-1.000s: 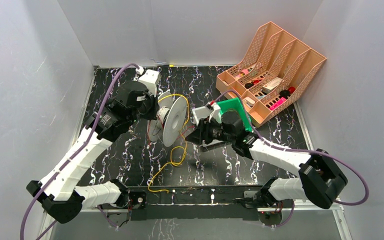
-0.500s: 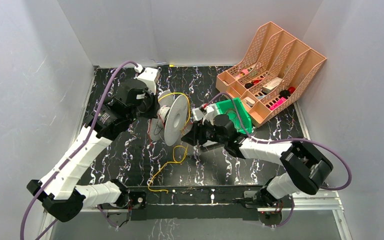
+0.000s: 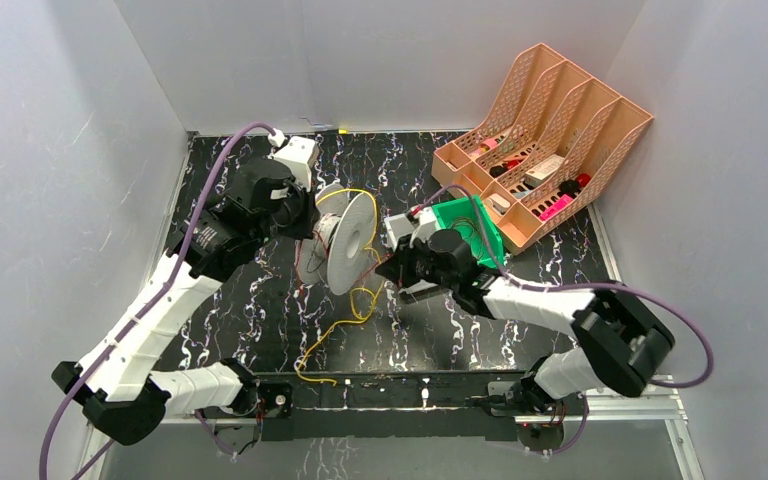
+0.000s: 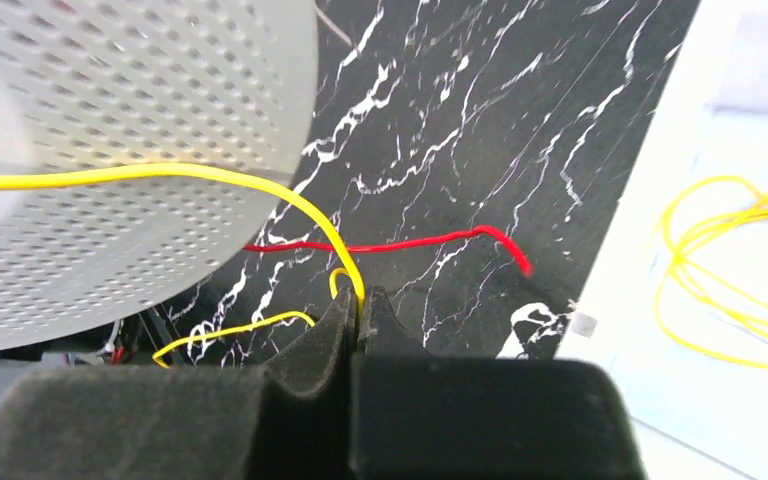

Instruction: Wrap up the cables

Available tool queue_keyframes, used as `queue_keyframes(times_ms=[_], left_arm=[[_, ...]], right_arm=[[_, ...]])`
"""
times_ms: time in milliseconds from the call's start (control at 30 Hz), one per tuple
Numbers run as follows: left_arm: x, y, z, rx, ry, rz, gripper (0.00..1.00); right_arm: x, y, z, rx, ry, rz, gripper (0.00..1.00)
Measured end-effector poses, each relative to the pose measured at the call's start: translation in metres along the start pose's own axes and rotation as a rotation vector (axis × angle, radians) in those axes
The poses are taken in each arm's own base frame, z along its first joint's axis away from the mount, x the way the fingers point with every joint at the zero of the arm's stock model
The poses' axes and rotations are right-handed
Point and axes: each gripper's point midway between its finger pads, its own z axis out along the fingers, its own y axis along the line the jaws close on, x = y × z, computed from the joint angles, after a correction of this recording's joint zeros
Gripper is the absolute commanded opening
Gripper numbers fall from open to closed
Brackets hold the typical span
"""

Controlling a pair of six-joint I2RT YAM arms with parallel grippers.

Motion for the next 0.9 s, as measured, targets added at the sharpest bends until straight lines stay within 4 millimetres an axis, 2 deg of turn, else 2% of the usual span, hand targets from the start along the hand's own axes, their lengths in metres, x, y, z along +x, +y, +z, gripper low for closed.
queue_keyframes(times_ms=[100,200,300,367,500,567,800,900], left_arm=[[0.000,0.000,-0.004,0.009,-0.003,0.006,0.00],[-0.001,-0.001,-0.011,0.026,-0.018,0.015,0.00],[-0.003,-0.003,-0.018,0.047,-0.033,0.025,0.00],[-0.004,-0.004,-0.024,0.064,-0.044,0.035,0.00],[-0.002,-0.009,-0.034,0.111,-0.053,0.061,0.00],[0.001,-0.012,-0.038,0.138,-0.048,0.079,0.00],[0.009,-0.021,-0.051,0.216,-0.030,0.106,0.00],[0.010,-0.027,-0.055,0.255,-0.033,0.102,0.00]], right_arm=[[-0.022,0.001,-0.014,0.039,-0.071,-0.009,0.00],[-0.054,-0.003,-0.035,0.094,-0.177,-0.007,0.00],[-0.076,-0.022,-0.054,0.174,-0.248,0.017,0.00],[-0.086,-0.043,-0.066,0.249,-0.278,0.049,0.00],[-0.089,-0.079,-0.080,0.365,-0.287,0.112,0.00],[-0.087,-0.088,-0.084,0.394,-0.279,0.135,0.00],[-0.082,-0.096,-0.088,0.412,-0.268,0.174,0.00],[-0.070,-0.096,-0.085,0.392,-0.242,0.185,0.00]])
